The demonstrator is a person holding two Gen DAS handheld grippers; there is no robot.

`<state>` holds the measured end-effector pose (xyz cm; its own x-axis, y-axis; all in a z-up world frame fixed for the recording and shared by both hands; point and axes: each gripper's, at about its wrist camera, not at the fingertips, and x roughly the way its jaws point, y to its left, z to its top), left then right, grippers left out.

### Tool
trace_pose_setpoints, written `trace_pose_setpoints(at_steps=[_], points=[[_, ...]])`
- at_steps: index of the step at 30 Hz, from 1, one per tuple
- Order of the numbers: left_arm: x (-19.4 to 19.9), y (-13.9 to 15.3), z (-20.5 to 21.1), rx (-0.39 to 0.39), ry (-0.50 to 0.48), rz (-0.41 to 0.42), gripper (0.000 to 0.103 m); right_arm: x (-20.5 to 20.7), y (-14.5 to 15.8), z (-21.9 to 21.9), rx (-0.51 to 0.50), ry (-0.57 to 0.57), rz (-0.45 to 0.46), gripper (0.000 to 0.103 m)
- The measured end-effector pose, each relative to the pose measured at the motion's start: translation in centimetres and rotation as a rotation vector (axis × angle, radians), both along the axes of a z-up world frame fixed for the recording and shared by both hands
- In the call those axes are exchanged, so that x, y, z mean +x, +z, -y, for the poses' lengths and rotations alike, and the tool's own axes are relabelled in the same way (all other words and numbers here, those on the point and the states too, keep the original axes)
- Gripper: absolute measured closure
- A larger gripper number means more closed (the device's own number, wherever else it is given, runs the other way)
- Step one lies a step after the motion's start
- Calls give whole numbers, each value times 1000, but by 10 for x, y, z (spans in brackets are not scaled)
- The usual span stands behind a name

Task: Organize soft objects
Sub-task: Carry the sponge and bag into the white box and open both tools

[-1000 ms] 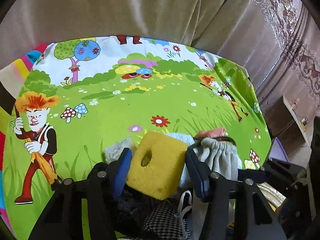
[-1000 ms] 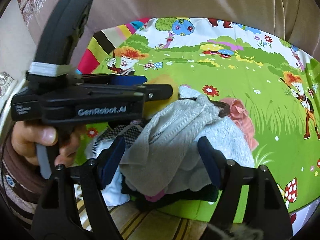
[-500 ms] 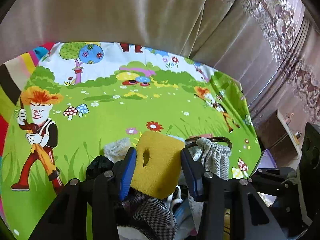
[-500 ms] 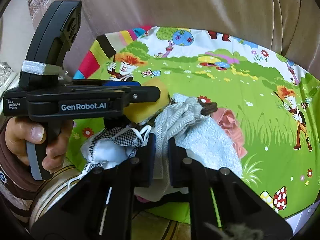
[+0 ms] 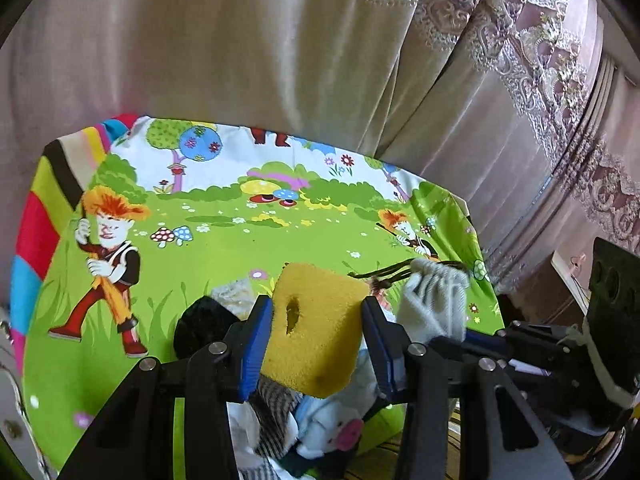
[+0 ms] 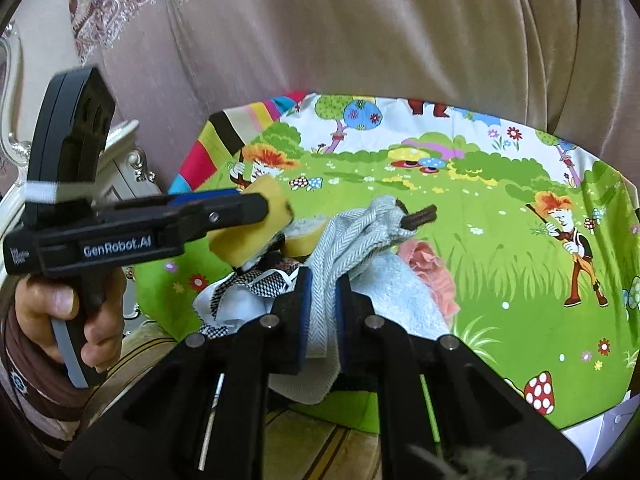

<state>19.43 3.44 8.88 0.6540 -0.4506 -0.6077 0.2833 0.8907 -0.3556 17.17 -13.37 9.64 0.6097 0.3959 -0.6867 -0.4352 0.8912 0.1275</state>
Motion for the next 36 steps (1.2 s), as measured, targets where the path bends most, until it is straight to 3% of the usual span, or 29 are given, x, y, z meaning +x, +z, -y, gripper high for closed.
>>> trace_pose_setpoints(at_steps=[10,17,20,24,34,36], points=[[-53,-3,18,-13,5,-11,56,-32,9,43,30,-33,12,89],[-92,-27,42,-2,-47,-127,56,-62,-6,76,12,-41,-30,89],[-104,-39,51,40,-56,-203,56,-75,-12,88,6,-41,-49,89],[-112,-56,64,118,-70,-280,56,-92,-16,101,4,-38,-63,89],[-109,-69,69,164,-42,-321,51,-119,-21,126,4,-60,-74,89],[-108,-71,69,166,-34,-337,41,-121,-21,132,9,-69,-75,89]])
